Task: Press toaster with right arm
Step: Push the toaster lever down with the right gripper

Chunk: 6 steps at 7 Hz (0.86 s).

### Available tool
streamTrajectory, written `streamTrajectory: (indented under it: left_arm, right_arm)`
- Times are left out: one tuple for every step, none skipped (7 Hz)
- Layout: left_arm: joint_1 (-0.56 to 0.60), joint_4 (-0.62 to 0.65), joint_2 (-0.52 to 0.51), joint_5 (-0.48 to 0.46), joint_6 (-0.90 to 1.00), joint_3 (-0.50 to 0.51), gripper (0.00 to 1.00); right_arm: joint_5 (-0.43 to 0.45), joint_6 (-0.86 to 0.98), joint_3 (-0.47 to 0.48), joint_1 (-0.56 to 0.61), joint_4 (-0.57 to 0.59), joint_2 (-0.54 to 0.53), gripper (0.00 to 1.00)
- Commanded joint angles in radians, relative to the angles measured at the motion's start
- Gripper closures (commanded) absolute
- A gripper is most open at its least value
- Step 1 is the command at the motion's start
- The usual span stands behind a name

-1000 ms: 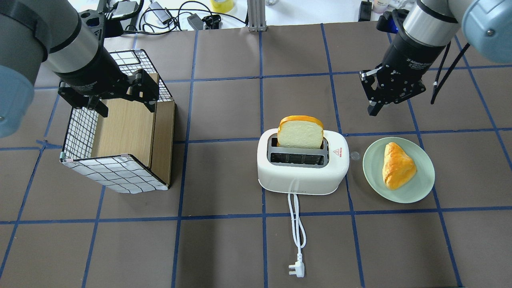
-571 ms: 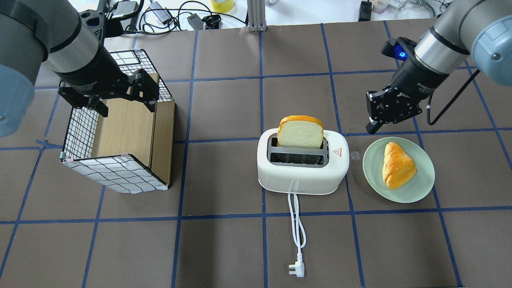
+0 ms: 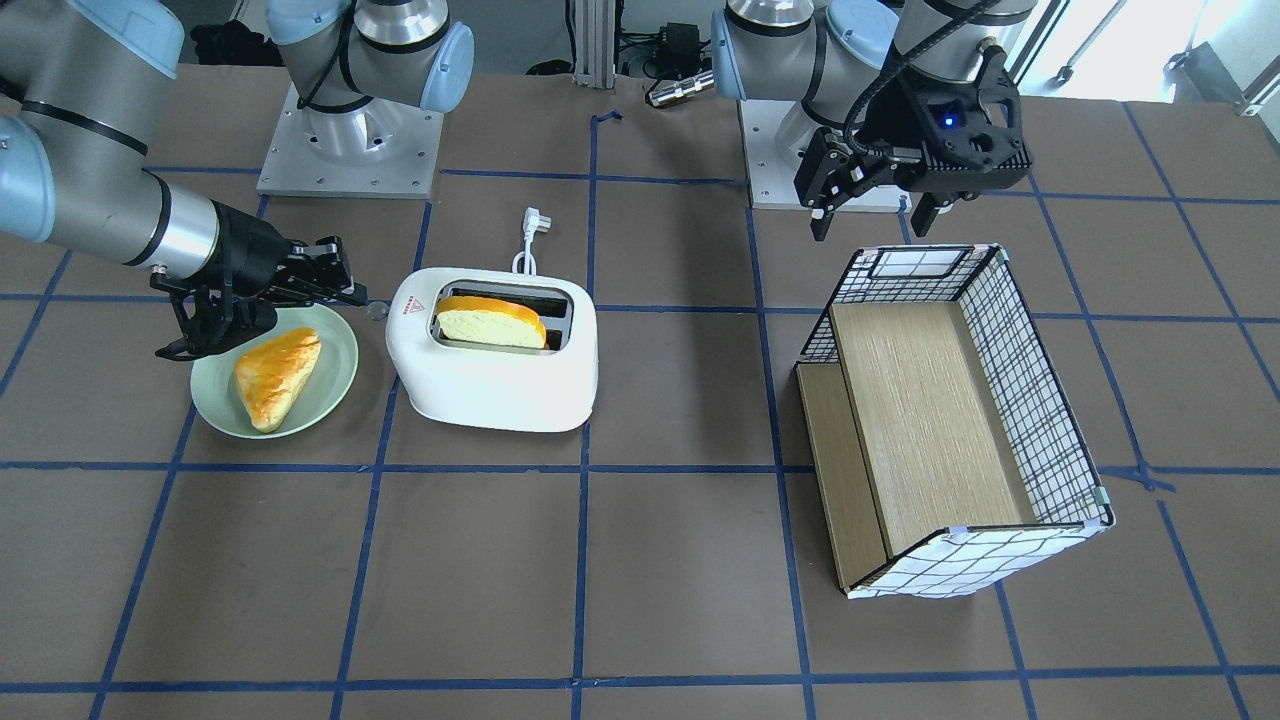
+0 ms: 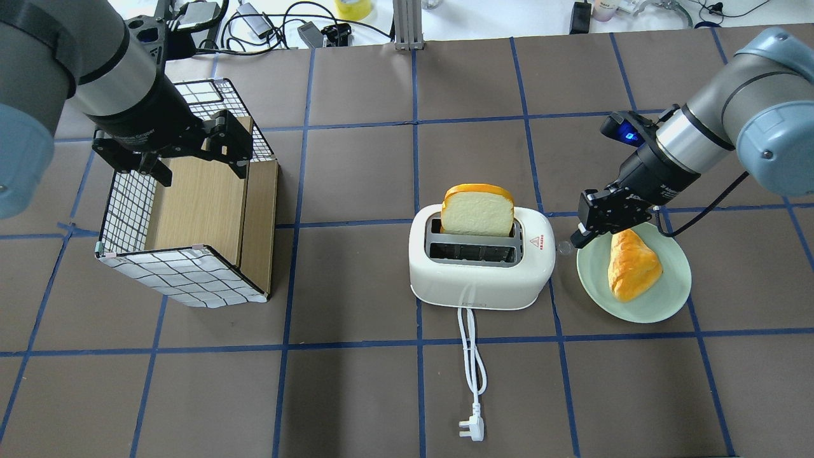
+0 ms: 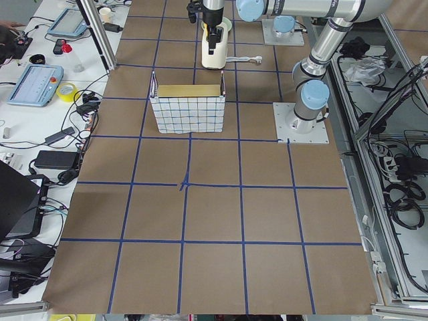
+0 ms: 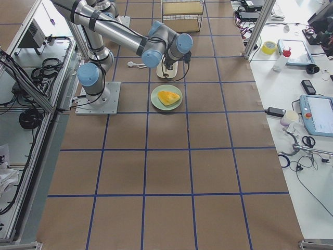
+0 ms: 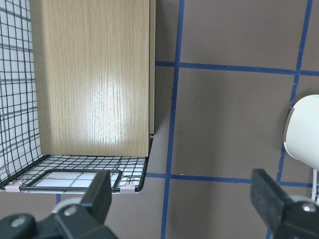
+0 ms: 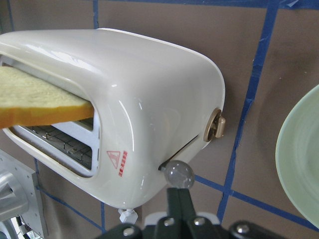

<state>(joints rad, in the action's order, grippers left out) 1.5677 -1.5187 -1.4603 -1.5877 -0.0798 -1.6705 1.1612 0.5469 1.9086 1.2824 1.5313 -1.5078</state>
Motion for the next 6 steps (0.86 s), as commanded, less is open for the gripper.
streamTrajectory:
  left_arm:
    - [0.000,0.000,0.000,0.000,0.000,0.000,0.00]
    - [0.000,0.000,0.000,0.000,0.000,0.000,0.00]
    - [0.000,0.000,0.000,0.000,0.000,0.000,0.00]
    - [0.000,0.000,0.000,0.000,0.000,0.000,0.00]
    - [0.000,0.000,0.000,0.000,0.000,0.000,0.00]
    - [0.000,0.000,0.000,0.000,0.000,0.000,0.00]
  right_arm:
    - [-0.020,0.015,0.009,-0.003,0.006,0.014,1.00]
    - [-0.021,0.011,0.012,-0.003,0.030,0.017,1.00]
    - [-0.031,0.011,0.012,-0.003,0.032,0.018,1.00]
    - [-0.041,0.014,0.013,-0.003,0.030,0.021,1.00]
    - [-0.040,0.015,0.026,-0.003,0.048,0.024,1.00]
    - [-0.040,0.015,0.038,-0.003,0.070,0.024,1.00]
